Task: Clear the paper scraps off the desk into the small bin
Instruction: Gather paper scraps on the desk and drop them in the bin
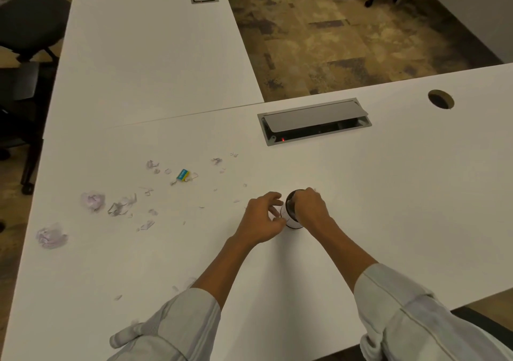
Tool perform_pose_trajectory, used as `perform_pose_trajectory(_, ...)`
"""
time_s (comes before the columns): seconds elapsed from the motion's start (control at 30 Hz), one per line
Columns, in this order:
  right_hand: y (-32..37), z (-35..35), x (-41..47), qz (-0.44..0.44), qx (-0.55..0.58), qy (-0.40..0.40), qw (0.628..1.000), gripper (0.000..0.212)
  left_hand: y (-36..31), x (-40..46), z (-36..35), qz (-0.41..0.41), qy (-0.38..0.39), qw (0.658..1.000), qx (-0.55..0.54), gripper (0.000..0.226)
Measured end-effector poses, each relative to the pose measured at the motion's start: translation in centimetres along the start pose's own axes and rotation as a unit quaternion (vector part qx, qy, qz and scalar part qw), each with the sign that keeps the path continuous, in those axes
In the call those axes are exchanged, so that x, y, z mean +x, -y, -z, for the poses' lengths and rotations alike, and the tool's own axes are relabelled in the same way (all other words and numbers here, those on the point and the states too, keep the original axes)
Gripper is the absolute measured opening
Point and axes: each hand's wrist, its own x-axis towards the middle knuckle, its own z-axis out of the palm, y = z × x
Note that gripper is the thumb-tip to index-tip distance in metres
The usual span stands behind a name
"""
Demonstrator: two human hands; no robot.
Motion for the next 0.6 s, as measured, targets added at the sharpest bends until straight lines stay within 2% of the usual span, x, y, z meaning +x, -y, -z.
perform_pose_trajectory(0.07, -0.4, 0.2, -0.2, 0.006, 0.021, -0.023, 0.999, 0.016, 0.5, -0.2, 0.5, 0.0, -0.016, 1.0, -0.001, 0.055)
perform_pose_trajectory(0.13, -1.7, 1.1, -0.8, 0.017, 0.096, -0.085, 0.992, 0.01, 0.9, -0.4, 0.9, -0.002, -0.028, 1.0, -0.001, 0.049)
perform_pose_trajectory(0.17, -2.7, 1.9, -1.1, 0.012, 0.148, -0.115, 0.982, 0.008, 1.1, -0.4, 1.1, -0.001, -0.033, 0.999, -0.003, 0.047)
perform_pose_trajectory(0.27, -6.5, 4.6, -1.0, -0.023, 0.307, -0.192, 0.932, 0.022, 1.8, -0.6, 1.5, 0.004, -0.045, 0.999, -0.009, 0.04)
perform_pose_trajectory(0.33, -9.0, 5.3, 0.3, -0.048, 0.347, -0.202, 0.915, 0.022, 2.5, -0.8, 1.8, 0.009, -0.053, 0.999, -0.005, 0.035)
perform_pose_trajectory(0.4, -10.4, 4.3, 2.3, -0.063, 0.323, -0.172, 0.929, 0.017, 3.3, -1.1, 2.0, 0.014, -0.058, 0.998, 0.005, 0.031)
perform_pose_trajectory(0.43, -10.5, 3.4, 3.2, -0.057, 0.298, -0.141, 0.942, 0.023, 3.7, -1.3, 2.0, 0.016, -0.058, 0.998, 0.01, 0.031)
perform_pose_trajectory(0.5, -10.1, 1.3, 4.6, 0.003, 0.232, -0.07, 0.97, 0.04, 4.5, -1.7, 2.0, 0.022, -0.056, 0.998, 0.02, 0.031)
perform_pose_trajectory(0.6, -8.9, -1.3, 5.4, 0.108, 0.056, -0.005, 0.993, 0.05, 5.5, -2.3, 2.3, 0.037, -0.049, 0.997, 0.038, 0.032)
